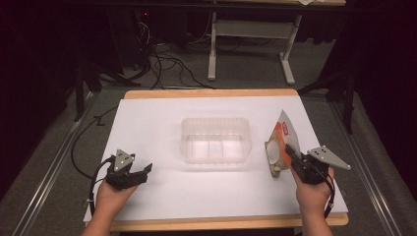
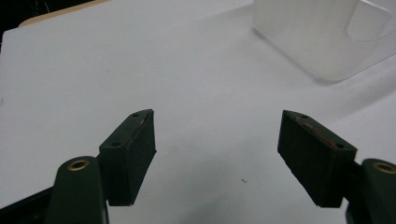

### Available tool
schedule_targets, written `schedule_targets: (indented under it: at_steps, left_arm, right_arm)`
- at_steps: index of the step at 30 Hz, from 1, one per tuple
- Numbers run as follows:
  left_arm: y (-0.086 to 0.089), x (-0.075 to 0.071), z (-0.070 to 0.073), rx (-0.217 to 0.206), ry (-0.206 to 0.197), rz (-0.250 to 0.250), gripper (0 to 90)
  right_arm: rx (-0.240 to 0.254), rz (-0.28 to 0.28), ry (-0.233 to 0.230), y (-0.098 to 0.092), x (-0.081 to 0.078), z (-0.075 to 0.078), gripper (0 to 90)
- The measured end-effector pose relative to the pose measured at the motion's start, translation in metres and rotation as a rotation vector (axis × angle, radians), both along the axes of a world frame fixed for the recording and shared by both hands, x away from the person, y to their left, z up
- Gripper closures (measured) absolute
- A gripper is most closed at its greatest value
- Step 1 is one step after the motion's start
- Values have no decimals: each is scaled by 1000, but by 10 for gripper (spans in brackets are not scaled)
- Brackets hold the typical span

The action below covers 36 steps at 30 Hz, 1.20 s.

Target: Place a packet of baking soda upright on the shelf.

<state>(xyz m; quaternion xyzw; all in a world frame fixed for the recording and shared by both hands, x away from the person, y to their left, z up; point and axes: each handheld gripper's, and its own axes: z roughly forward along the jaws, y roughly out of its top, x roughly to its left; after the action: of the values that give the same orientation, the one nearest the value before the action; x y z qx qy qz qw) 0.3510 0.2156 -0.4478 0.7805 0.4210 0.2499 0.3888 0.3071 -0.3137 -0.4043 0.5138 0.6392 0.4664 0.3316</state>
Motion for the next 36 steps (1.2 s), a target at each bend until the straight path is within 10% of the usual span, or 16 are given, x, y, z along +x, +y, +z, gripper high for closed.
schedule_targets:
  at_steps: [9, 23, 36]
  left_arm:
    - [0, 0, 0, -1, 2, 0, 281]
    - [3, 1, 2, -15, -8, 6, 283]
    - [10, 2, 5, -54, -17, -25, 281]
  right_arm:
    - [-65, 1, -53, 0, -11, 9, 900]
    - [-16, 11, -127, 2, -18, 24, 900]
    - [9, 7, -101, 18, 1, 39, 900]
